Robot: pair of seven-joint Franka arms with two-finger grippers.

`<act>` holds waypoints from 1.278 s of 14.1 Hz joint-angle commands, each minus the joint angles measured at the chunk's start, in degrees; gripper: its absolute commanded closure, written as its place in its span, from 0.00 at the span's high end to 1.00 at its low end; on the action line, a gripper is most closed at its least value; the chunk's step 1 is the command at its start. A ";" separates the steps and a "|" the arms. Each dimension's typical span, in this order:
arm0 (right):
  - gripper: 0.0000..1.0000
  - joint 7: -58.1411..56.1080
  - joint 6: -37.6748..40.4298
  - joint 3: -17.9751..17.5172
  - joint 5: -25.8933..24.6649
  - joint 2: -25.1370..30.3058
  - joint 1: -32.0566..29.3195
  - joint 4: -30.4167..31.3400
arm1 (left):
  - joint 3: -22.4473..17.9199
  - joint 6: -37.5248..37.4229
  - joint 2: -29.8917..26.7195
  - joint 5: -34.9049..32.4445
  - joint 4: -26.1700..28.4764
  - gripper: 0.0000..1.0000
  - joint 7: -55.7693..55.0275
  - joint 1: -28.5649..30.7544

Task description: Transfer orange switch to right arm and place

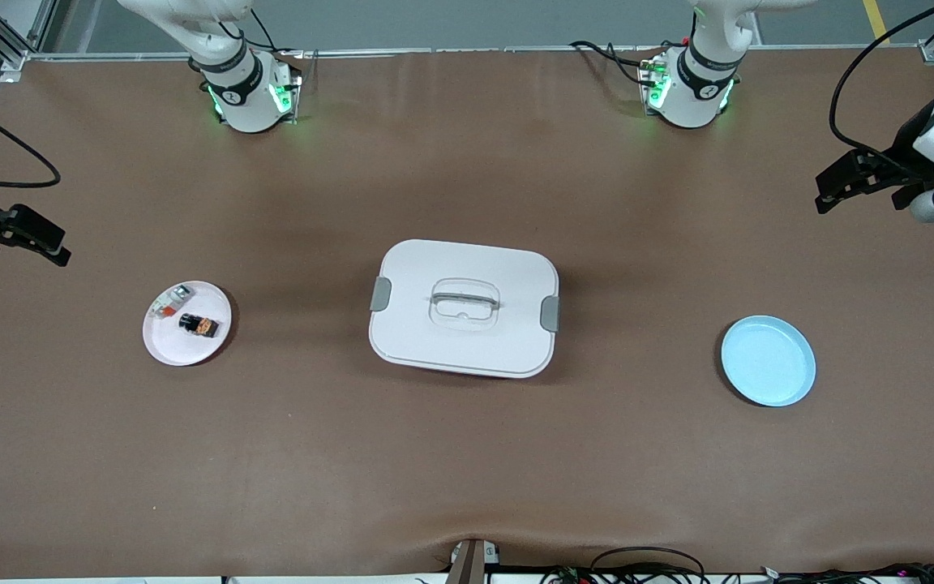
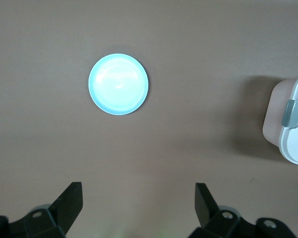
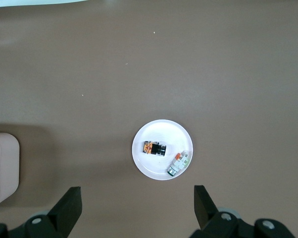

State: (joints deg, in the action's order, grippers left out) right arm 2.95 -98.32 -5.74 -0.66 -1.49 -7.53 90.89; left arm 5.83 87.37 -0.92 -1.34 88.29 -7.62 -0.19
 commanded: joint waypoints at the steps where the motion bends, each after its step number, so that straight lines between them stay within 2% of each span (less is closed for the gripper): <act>1: 1.00 -0.66 1.20 -1.12 1.01 -0.45 -1.00 -1.33 | 0.24 -1.06 -0.93 0.11 -0.05 1.00 0.41 0.19; 5: 1.00 -0.66 1.11 -1.11 1.01 -0.62 -0.91 -1.16 | 0.24 -2.11 -0.66 -0.86 -2.50 1.00 0.33 0.28; 18: 1.00 -0.57 1.73 -1.03 1.01 -0.53 -0.03 -0.98 | 0.32 -2.29 -0.75 -0.86 -2.51 1.00 0.41 0.28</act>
State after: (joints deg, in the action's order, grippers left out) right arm 2.88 -97.59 -6.50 -0.42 -1.85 -7.34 90.89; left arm 5.84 85.97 -1.10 -1.43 86.21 -7.62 -0.11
